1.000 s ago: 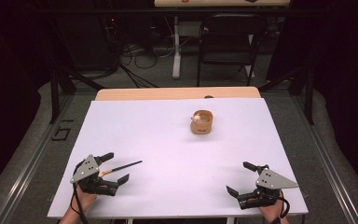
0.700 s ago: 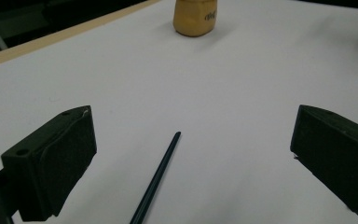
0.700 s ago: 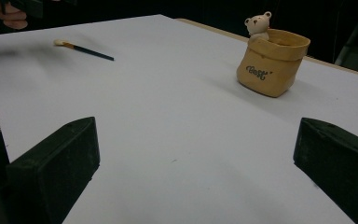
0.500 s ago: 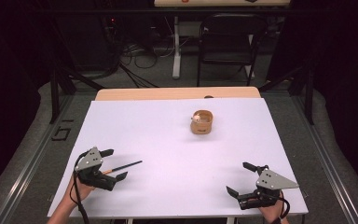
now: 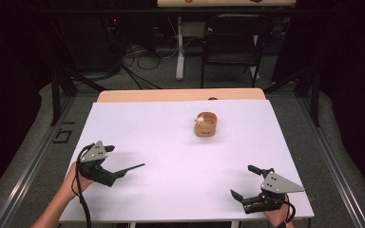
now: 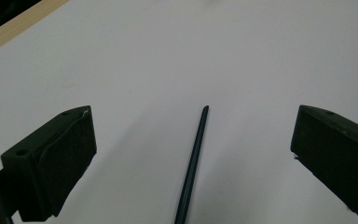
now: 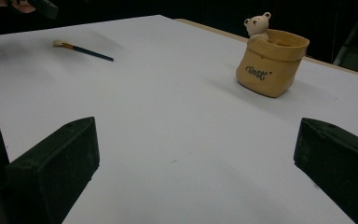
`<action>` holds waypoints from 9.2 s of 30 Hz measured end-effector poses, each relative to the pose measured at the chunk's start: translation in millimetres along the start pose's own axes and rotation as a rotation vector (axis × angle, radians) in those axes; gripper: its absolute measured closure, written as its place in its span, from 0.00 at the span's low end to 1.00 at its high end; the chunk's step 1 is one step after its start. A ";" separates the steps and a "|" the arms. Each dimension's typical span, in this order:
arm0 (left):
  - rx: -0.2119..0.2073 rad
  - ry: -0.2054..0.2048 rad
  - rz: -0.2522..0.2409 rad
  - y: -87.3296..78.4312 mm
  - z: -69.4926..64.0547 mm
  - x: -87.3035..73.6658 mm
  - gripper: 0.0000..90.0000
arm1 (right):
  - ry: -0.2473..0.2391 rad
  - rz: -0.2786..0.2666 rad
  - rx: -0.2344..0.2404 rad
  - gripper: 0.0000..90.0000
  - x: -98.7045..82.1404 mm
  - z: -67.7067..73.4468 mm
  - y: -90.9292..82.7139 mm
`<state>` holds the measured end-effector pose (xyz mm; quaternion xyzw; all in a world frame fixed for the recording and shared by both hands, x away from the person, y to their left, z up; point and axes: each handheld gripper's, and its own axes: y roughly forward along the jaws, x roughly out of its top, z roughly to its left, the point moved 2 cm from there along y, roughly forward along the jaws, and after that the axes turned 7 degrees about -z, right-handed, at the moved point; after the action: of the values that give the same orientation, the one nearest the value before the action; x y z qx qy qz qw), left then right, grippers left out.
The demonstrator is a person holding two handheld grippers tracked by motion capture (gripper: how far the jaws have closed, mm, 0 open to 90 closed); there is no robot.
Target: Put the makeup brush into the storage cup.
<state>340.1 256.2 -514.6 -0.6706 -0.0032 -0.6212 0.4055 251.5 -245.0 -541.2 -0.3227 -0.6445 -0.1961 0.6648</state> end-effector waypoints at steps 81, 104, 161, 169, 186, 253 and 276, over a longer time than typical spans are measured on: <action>-0.204 0.255 0.733 47.8 18.2 5.2 0.62 | 0.001 0.031 0.011 0.00 -2.4 2.2 1.8; -0.265 0.274 0.776 61.1 16.4 2.7 0.83 | 0.005 0.035 0.012 0.00 -2.7 1.5 0.9; -0.277 0.409 0.673 53.6 -10.4 58.3 0.92 | -0.003 0.150 0.021 0.00 12.2 5.2 7.8; -0.294 0.456 0.671 62.7 -22.7 73.3 0.92 | -0.001 0.182 0.044 0.01 17.0 6.8 18.5; -0.335 0.549 0.651 83.9 -48.0 103.0 0.92 | -0.041 0.222 0.121 0.00 34.6 13.5 49.5; -0.491 0.796 0.642 151.6 -120.2 154.4 0.92 | -0.135 0.349 0.240 0.91 34.5 36.8 113.6; -0.447 0.638 0.479 141.8 -100.4 151.7 0.28 | -0.121 0.315 0.257 0.94 37.2 35.4 107.1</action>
<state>363.4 30.2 -474.5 -0.4987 0.4111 -0.6707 0.3639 301.6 -138.6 -524.8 -0.3432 -0.6445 0.0141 0.6831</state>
